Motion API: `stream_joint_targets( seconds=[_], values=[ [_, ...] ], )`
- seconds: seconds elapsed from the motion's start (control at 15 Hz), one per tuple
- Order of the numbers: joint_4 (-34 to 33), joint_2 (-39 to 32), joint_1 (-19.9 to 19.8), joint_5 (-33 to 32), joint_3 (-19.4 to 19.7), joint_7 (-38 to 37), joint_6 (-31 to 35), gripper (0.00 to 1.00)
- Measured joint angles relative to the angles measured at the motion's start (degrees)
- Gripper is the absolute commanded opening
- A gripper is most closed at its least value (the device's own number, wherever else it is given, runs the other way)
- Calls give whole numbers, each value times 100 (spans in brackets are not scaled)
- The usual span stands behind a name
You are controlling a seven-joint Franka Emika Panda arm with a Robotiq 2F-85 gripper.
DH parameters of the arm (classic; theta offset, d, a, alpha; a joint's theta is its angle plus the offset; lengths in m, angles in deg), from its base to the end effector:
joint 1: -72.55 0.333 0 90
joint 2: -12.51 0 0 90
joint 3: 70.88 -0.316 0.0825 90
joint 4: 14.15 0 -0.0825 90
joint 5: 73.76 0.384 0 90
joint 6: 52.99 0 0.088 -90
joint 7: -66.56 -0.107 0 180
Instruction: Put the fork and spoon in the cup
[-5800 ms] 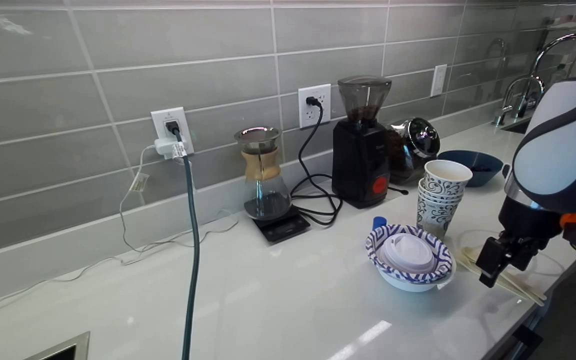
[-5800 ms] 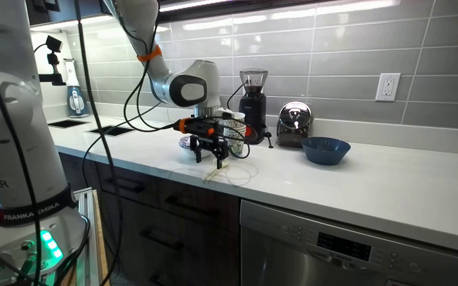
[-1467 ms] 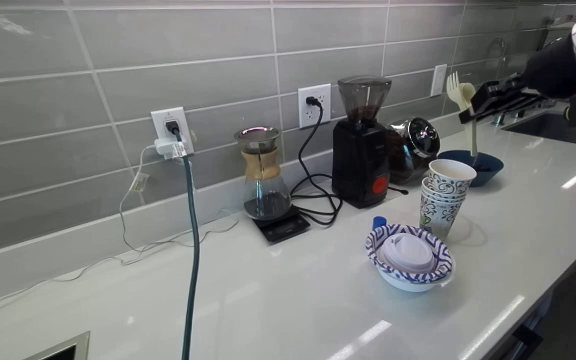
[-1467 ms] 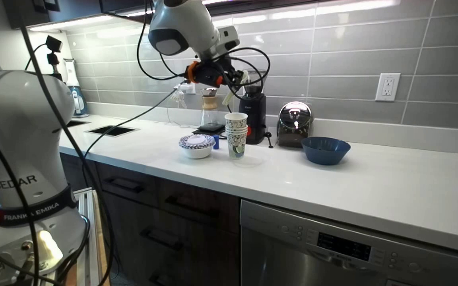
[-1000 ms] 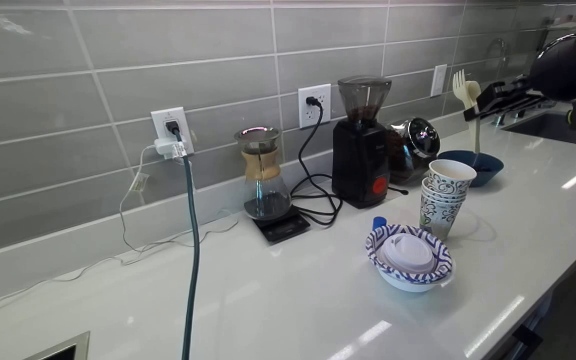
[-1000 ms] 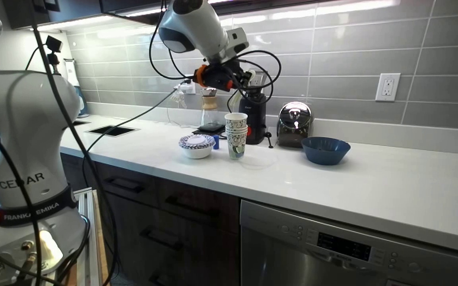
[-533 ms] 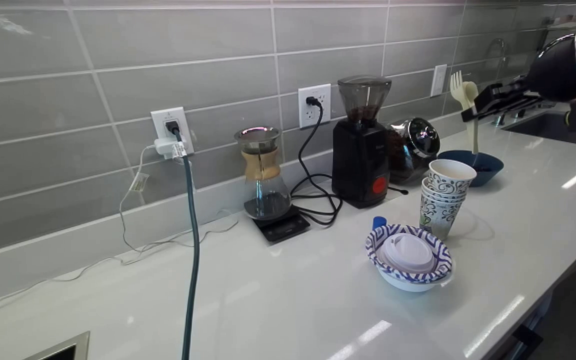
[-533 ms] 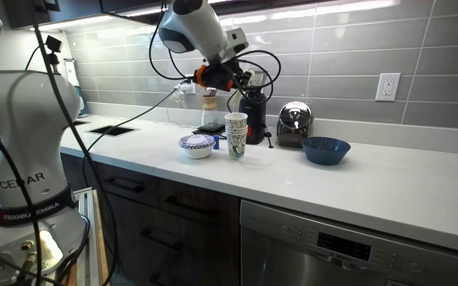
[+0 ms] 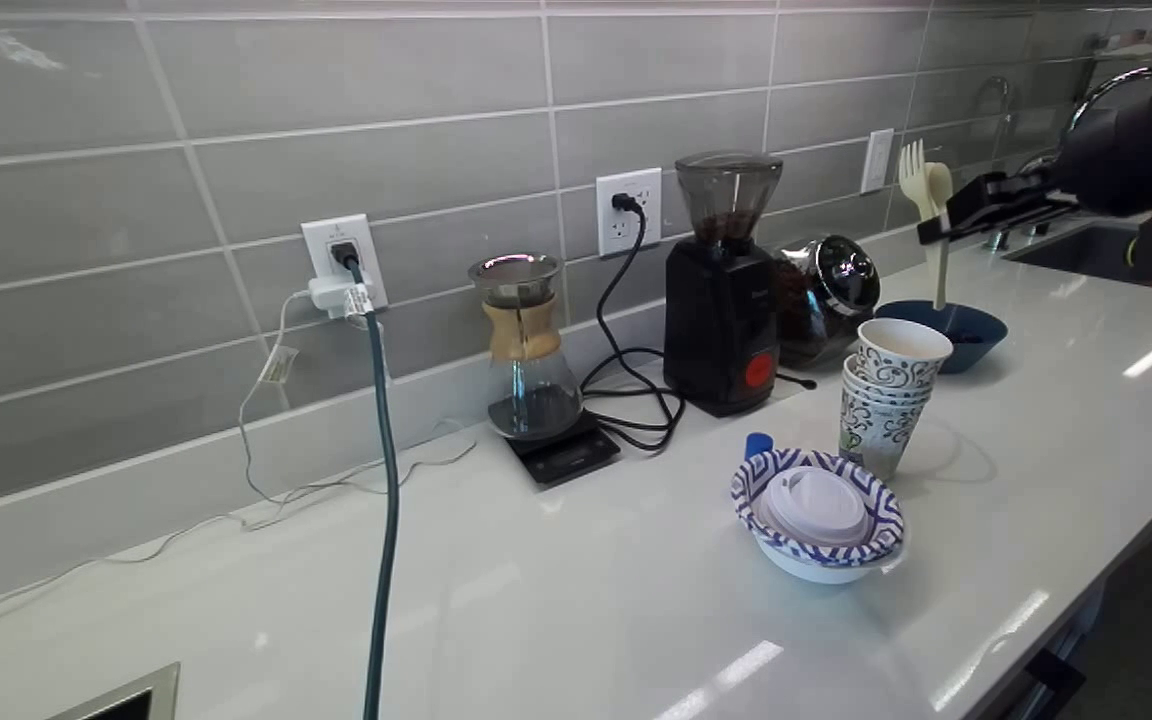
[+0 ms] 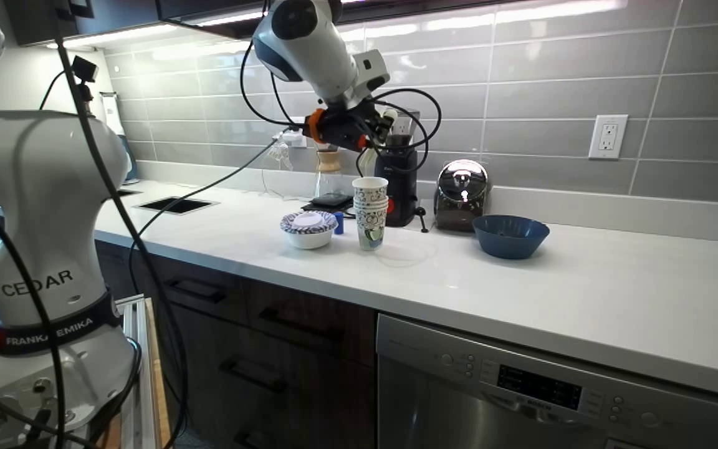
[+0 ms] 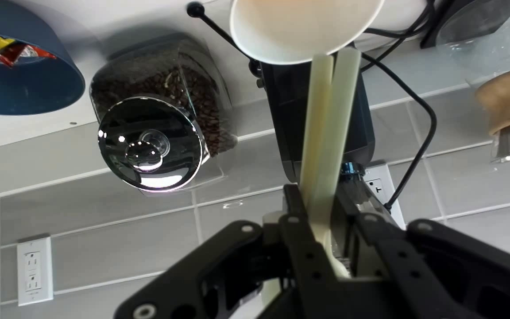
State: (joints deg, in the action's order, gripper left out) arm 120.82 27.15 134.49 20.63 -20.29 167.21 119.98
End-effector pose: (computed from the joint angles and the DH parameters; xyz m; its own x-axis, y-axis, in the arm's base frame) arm 0.4903 0.0132 0.4131 0.5584 0.0654 0.8270 0.3645 -0.9148 -0.1738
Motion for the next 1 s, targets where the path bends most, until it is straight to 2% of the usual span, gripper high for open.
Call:
stream_joint_targets(
  seconds=[0.33, 0.73, 0.8, 1.0],
  values=[
    [-32, -283, -22, 1669, 293, 1860, -968, 5],
    [101, -1174, -33, 2875, 586, 3108, -2149, 5],
    [121, -1302, -278, 2989, 359, 3221, -2312, 5],
    [134, -1672, -1633, 3163, -952, 3457, -2556, 5]
  ],
)
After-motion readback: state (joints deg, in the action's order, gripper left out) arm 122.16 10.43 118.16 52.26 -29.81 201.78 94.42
